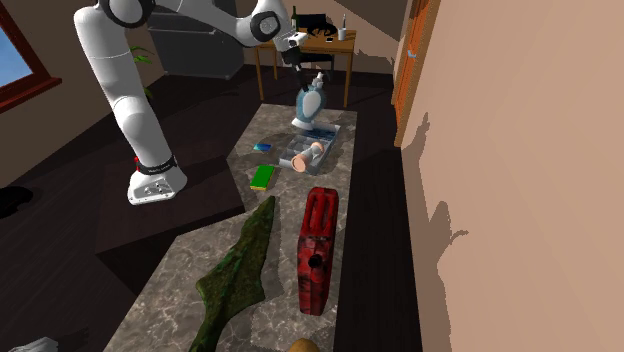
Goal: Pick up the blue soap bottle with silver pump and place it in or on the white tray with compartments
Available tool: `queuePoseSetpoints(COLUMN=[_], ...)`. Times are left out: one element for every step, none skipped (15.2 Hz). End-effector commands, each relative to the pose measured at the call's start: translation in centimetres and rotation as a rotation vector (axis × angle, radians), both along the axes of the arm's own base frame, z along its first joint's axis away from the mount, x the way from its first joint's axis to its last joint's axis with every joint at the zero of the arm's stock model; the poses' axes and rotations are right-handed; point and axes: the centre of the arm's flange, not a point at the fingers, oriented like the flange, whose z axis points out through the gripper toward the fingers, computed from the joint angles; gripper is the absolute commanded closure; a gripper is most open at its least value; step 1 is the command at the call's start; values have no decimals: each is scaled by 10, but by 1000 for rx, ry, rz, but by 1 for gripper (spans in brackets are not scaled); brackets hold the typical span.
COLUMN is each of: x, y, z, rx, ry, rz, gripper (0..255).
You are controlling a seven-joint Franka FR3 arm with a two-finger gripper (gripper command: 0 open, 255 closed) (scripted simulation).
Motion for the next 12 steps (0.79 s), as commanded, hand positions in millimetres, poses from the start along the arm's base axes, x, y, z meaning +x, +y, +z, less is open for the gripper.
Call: queuePoseSetpoints(x=[4, 4, 4, 4, 4, 4, 4, 4, 4, 4, 4, 4], y=[12, 12, 12, 12, 12, 12, 12, 12, 12, 12, 12, 12], z=[-5, -11, -16, -21, -26, -32, -37, -42, -47, -53, -58, -63], rx=[0, 0, 0, 0, 0, 0, 0, 0, 0, 0, 0, 0], ry=[0, 0, 0, 0, 0, 0, 0, 0, 0, 0, 0, 0], rz=[-1, -1, -1, -1, -1, -1, -1, -1, -1, -1, -1, -1], gripper=[255, 255, 255, 255, 255, 255, 255, 255, 255, 255, 255, 255])
